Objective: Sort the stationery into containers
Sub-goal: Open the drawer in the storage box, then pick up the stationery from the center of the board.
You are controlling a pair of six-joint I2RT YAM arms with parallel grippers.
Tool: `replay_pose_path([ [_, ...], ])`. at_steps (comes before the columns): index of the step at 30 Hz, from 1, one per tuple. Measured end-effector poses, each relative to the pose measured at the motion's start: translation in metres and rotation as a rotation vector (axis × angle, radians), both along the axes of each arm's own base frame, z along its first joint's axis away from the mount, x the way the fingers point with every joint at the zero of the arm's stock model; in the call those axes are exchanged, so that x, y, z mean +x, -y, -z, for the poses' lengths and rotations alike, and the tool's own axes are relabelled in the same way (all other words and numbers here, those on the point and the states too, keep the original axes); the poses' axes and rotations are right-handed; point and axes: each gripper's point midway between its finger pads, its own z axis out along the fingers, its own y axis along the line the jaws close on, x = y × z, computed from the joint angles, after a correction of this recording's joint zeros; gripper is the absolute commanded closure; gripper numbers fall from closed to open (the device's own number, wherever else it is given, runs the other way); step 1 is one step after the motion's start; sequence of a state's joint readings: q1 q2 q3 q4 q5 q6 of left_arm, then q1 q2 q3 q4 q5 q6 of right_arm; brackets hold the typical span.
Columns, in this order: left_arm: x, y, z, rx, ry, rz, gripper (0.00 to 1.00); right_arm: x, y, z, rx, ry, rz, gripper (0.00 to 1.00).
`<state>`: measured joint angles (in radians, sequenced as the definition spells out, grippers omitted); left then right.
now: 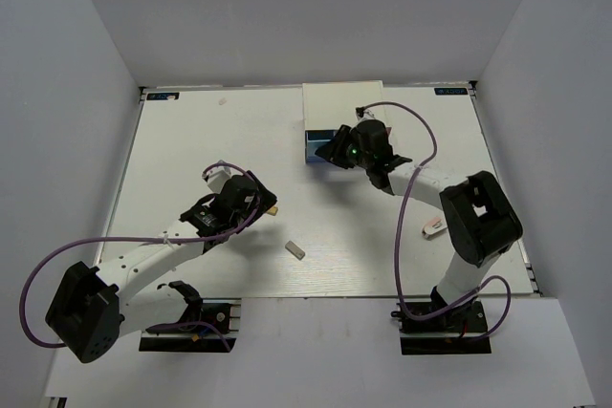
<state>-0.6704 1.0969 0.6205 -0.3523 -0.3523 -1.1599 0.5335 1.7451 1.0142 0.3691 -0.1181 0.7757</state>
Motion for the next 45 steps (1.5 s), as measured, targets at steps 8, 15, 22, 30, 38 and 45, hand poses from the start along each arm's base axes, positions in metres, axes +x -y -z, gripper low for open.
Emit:
replay_pose_path([
  [8, 0.0, 0.0, 0.0, 0.0, 0.0, 0.0, 0.05, -0.026, 0.001, 0.002, 0.009, -0.025, -0.038, 0.49],
  [15, 0.0, 0.0, 0.0, 0.0, 0.0, 0.0, 0.06, -0.039, -0.006, 0.005, 0.005, -0.035, -0.084, 0.14],
  [22, 0.0, 0.0, -0.001, -0.002, 0.002, 0.0, 0.07, -0.055, 0.004, -0.011, -0.027, 0.032, -0.134, 0.22],
  [30, 0.0, 0.001, -0.002, -0.015, 0.009, 0.0, 0.38, -0.09, 0.045, -0.077, -0.169, 0.313, -0.227, 1.0],
  [38, -0.001, 0.005, -0.001, -0.029, 0.014, 0.026, 0.9, -0.113, 0.117, -0.066, -0.544, 0.633, -0.333, 1.0],
  [45, 0.0, 0.011, -0.003, -0.041, 0.026, 0.056, 0.79, -0.124, 0.169, -0.009, -0.809, 0.492, -0.638, 0.75],
])
